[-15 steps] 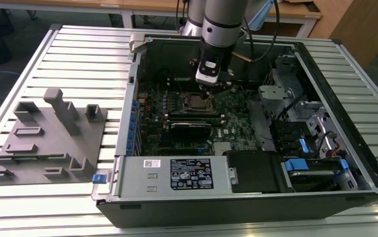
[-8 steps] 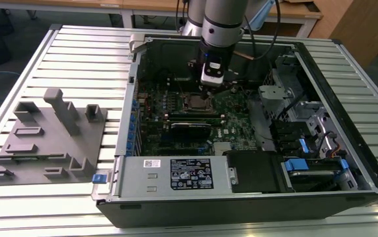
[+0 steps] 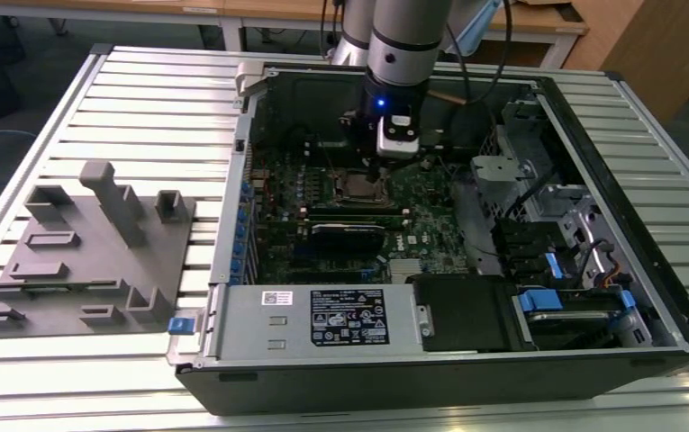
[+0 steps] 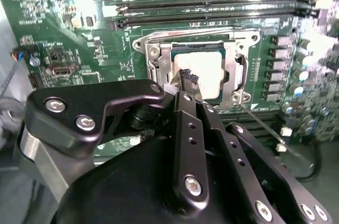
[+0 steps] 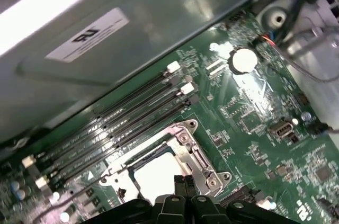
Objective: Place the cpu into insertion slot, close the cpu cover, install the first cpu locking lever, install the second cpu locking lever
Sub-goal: 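Close the cpu cover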
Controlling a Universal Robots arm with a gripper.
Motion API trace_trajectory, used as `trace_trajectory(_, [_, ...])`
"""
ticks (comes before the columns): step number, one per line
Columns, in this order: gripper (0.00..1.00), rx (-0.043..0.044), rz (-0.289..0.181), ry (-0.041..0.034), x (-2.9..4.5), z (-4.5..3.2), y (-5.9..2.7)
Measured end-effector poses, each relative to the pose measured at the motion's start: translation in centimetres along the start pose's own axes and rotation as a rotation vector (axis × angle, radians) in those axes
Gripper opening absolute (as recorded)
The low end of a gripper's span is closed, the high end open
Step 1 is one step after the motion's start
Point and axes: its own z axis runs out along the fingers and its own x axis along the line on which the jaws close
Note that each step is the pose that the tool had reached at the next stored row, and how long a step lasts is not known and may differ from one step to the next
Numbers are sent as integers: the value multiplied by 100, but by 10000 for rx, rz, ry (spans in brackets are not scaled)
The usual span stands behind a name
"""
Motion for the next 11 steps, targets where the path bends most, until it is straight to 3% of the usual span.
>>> trace_trajectory(11, [10, 13, -2007, -45, 0, 1, 0])
